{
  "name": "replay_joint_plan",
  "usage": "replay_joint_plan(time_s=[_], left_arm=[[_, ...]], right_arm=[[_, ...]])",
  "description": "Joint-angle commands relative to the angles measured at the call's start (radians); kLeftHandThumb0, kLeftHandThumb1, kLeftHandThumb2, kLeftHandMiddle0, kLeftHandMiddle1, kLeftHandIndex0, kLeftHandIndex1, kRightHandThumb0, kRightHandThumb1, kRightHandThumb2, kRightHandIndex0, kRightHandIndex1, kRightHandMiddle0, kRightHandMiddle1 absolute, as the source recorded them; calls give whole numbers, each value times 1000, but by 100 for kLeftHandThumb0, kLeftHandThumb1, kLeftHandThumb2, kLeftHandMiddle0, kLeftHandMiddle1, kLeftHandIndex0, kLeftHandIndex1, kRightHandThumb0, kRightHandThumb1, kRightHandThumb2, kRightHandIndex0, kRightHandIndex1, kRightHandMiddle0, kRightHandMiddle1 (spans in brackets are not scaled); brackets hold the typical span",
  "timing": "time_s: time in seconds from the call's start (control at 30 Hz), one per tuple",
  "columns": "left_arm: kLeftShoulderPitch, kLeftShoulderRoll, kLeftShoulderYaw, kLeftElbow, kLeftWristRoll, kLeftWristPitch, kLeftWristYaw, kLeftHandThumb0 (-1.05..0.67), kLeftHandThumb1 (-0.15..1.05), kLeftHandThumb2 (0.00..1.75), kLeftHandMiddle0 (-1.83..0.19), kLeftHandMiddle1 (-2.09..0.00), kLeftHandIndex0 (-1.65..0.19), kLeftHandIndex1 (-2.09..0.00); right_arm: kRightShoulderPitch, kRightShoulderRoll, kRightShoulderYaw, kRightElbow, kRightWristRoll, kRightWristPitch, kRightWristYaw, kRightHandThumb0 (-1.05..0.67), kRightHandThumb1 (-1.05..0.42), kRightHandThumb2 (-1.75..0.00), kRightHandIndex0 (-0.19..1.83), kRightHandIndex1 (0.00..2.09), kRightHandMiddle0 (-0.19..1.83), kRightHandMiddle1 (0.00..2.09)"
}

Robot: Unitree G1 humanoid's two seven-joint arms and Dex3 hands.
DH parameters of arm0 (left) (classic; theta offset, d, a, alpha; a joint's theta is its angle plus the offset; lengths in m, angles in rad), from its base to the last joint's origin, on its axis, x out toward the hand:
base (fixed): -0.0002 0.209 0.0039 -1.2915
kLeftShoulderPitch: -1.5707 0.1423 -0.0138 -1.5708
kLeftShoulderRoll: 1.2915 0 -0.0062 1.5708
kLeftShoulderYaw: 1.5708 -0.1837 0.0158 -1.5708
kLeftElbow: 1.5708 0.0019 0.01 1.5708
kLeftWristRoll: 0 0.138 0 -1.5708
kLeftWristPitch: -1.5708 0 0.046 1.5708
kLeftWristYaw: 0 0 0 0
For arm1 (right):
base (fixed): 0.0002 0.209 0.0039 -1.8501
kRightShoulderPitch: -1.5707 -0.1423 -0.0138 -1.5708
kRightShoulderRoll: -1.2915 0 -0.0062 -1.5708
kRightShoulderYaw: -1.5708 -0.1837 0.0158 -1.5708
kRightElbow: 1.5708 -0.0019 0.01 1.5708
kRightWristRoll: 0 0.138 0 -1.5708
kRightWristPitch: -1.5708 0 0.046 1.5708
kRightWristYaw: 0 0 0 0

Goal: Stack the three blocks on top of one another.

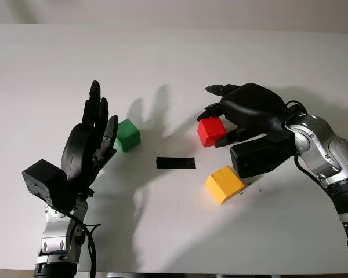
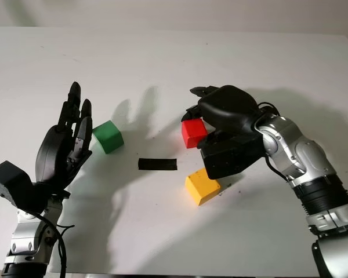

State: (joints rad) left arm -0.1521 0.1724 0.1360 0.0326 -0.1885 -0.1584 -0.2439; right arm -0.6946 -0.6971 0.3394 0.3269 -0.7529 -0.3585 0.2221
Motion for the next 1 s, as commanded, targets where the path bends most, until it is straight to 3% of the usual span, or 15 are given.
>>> replay_joint_plan(time_s=[0.0,0.3,0.73,0.97], left_arm=[[8,7,1,-15,9,-5,1,-74,105,52,19,0,19,0],[10,7,0,-20,11,-3,2,-74,105,53,19,0,19,0],[21,2,-7,-30,9,-6,1,-74,105,53,19,0,19,0],[31,-5,-10,-43,10,-1,12,-73,105,55,19,0,19,0]], right_arm=[[6,6,-15,15,19,-22,-21,-44,-95,-6,36,8,49,121],[-57,13,-43,58,118,-54,21,-40,-97,-6,36,6,45,129],[-183,90,-94,74,411,22,324,-38,-95,-5,31,3,40,137],[-231,135,-66,83,457,52,451,-37,-93,-5,29,3,43,134]])
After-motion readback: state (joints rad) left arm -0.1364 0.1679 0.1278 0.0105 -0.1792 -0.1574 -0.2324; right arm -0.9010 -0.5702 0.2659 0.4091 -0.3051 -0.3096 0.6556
